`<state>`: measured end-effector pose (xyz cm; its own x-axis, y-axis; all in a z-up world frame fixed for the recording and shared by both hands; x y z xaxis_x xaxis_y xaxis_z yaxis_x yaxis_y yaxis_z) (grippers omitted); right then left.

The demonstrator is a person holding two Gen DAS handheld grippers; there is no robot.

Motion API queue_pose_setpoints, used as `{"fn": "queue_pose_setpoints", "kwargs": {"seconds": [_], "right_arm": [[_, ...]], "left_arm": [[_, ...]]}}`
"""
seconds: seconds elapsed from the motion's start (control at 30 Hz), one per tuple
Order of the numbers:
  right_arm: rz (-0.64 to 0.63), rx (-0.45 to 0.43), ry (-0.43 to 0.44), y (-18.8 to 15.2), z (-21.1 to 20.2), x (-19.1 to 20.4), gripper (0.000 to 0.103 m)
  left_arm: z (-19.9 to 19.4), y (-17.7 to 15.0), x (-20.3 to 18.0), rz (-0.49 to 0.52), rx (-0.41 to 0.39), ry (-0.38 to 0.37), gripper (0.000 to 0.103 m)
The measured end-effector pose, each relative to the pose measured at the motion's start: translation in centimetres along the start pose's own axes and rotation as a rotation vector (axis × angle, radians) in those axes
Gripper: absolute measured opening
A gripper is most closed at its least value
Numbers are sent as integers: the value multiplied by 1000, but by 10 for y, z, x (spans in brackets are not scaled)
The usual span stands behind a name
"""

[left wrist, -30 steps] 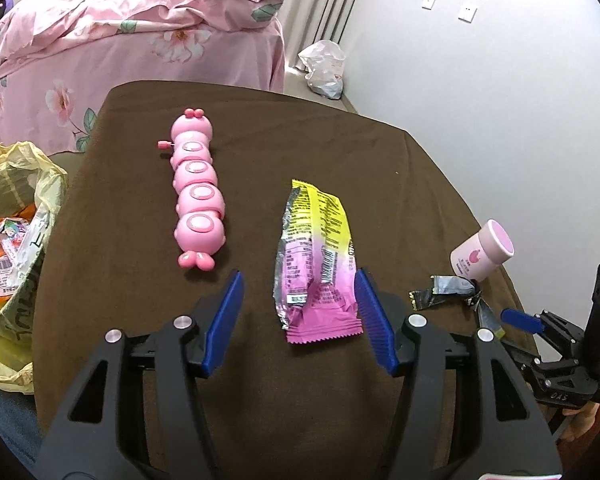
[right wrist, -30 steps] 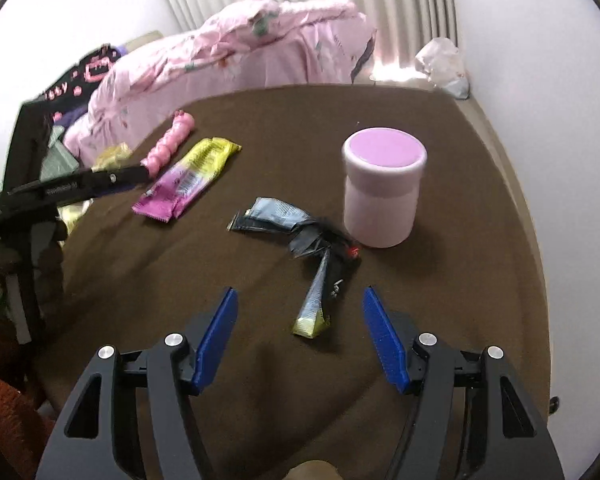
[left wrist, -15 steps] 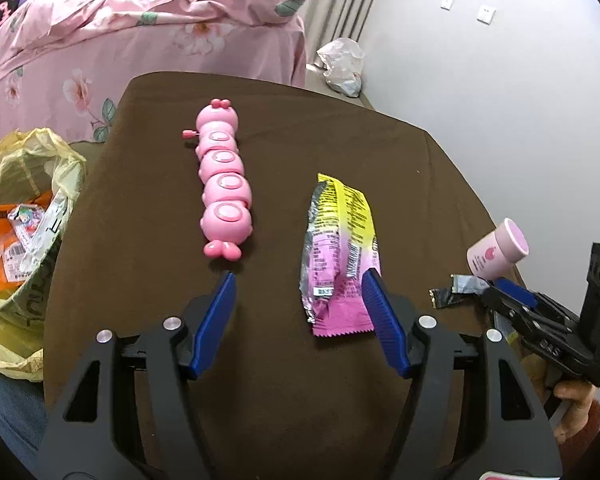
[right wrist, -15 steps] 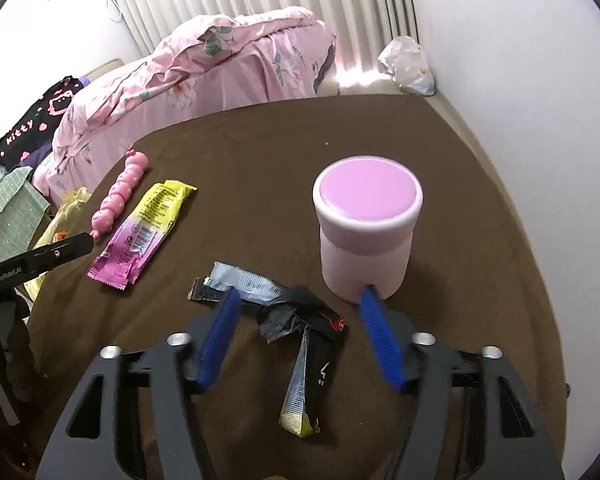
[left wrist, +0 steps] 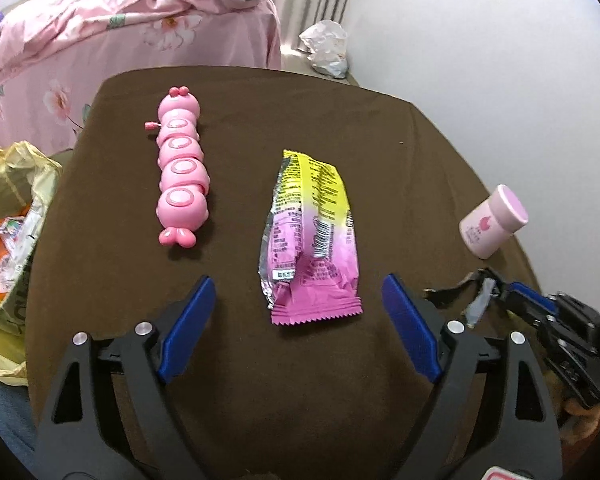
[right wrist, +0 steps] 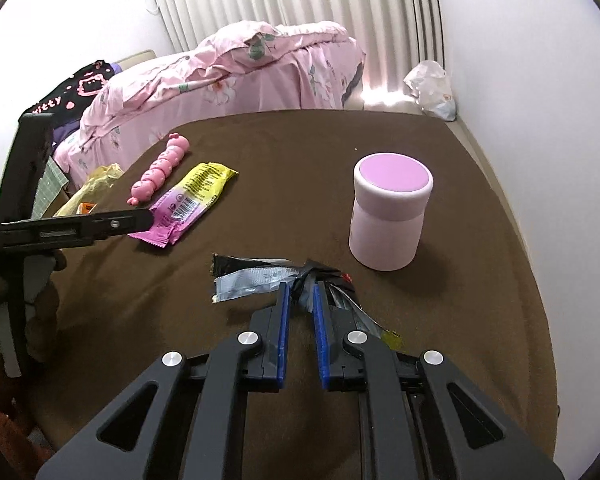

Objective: Collect trash
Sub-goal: 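Grasp the pink-yellow wrapper with the left gripper while the right gripper grasps the black wrapper, then carry both wrappers over the yellow bag and release them inside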

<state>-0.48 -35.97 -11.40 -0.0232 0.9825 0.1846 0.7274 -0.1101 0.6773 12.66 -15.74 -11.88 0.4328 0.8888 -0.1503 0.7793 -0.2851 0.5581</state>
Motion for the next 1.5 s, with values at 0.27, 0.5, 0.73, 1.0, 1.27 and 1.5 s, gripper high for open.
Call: {"fn": "queue_pose_setpoints", "kwargs": {"seconds": [0.27, 0.5, 0.73, 1.0, 1.27, 1.5], "right_arm": [[34, -37, 8, 10, -4, -7, 55], [88, 115, -15, 12, 37, -12, 41], [51, 57, 8, 2, 16, -7, 31], [34, 13, 44, 4, 3, -1, 31], [24, -24, 55, 6, -6, 2, 31], [7, -55, 64, 11, -17, 7, 31]], "left_arm": [[-3, 4, 1, -15, -19, 13, 80], [0, 2, 10, -52, 5, -9, 75], [-3, 1, 10, -40, -4, -28, 70], [15, 6, -7, 25, 46, 57, 56], [15, 7, -1, 34, 20, 145, 24], [-25, 10, 0, 25, -83, 120, 23]]}}
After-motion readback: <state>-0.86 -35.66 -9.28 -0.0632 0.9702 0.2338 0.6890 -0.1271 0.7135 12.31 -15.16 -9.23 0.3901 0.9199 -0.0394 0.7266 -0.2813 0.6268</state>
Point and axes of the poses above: each gripper's, at about its wrist camera, not at the fingertips, and z roughly the way its jaws point, x to its left, y to its top, the point moved 2 cm from there along z, roughly the way its jaws point, and after that the axes turned 3 degrees about x, right-handed, at the moved point
